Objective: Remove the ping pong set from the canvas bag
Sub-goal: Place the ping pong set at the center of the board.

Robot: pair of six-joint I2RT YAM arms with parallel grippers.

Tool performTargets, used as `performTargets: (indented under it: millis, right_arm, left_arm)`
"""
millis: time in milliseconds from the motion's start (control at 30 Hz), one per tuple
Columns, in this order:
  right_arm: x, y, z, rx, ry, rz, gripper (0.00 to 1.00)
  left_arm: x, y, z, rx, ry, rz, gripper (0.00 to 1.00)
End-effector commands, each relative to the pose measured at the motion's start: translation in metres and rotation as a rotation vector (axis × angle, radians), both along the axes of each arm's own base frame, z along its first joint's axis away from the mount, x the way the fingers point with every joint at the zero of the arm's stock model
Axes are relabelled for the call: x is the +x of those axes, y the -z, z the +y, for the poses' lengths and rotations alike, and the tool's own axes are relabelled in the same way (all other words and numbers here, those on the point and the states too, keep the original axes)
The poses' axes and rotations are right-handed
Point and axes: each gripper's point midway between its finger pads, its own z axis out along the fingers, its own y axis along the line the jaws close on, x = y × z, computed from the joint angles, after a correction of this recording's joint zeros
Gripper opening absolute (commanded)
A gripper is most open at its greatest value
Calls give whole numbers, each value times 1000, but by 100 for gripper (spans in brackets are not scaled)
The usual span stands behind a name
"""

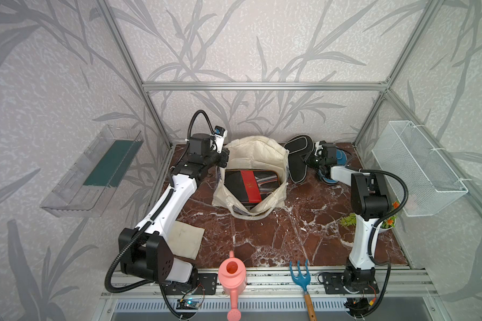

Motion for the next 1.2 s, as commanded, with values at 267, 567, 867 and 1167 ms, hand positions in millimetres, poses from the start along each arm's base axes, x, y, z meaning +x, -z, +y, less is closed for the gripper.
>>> performTargets:
  millis: [267,567,867,1167]
  right_arm:
    - [-40,88,-3,-103,-89,323,18]
    - [-56,97,-5,-138,-128,399,35]
    - [-54,91,-10,-180,-138,421,43]
    - [-45,34,-30,-304,-81,325,77]
  left_arm:
    - [-4,-15,-1,-2,10,-51,0]
    - [-3,-15,-3,-14,18,-52,0]
    - [-2,-18,-6,-24,30,-56,0]
    - [-5,-20,-1,-4,15,-68,0]
